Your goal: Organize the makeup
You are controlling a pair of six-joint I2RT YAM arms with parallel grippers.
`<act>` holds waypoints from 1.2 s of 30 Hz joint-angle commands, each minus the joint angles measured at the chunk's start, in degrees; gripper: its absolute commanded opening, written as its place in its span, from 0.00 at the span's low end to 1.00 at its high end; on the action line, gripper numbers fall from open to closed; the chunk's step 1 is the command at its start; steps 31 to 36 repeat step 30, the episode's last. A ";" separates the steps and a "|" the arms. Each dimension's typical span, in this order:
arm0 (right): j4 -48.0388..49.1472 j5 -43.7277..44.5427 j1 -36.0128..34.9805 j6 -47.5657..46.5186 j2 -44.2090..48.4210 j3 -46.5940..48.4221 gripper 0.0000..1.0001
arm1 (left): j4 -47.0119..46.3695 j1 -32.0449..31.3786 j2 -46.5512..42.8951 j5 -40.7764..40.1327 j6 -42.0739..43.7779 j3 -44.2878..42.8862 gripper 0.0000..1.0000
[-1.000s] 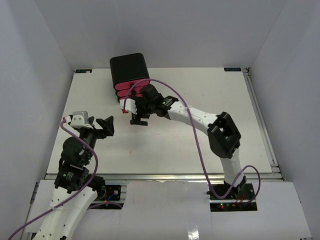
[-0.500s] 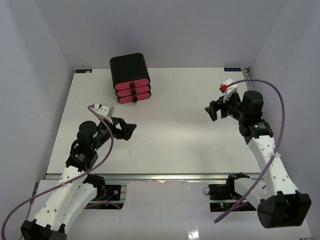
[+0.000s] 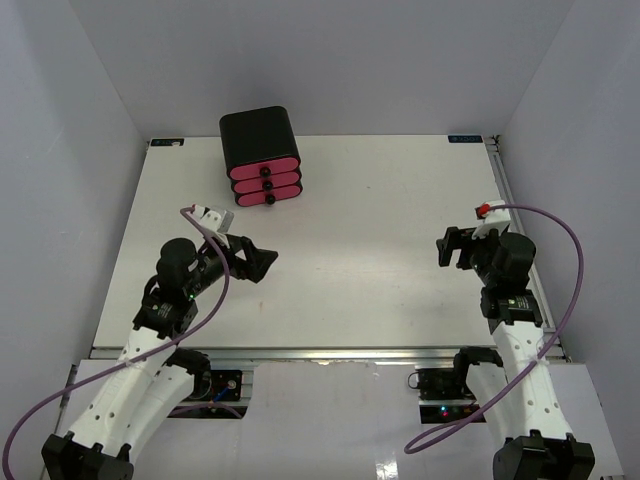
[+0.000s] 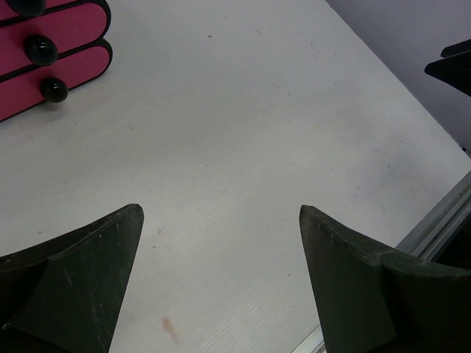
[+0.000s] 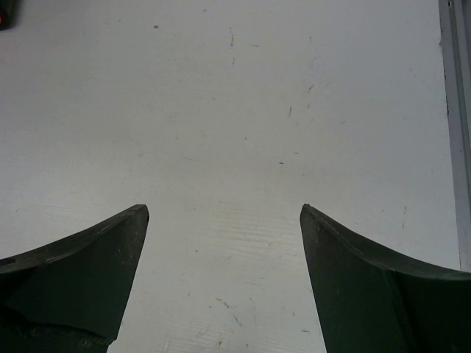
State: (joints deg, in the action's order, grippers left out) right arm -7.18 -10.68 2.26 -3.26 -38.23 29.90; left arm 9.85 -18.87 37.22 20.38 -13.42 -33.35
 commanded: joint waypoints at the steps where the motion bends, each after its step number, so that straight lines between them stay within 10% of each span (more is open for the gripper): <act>1: 3.22 -0.20 1.87 2.90 1.86 0.09 0.90 | -0.25 0.06 -2.27 -1.71 -0.11 0.13 0.98; 36: 3.84 -4.06 6.97 2.11 2.72 -0.72 0.90 | 0.87 0.06 -6.37 -2.89 -0.20 -0.31 0.98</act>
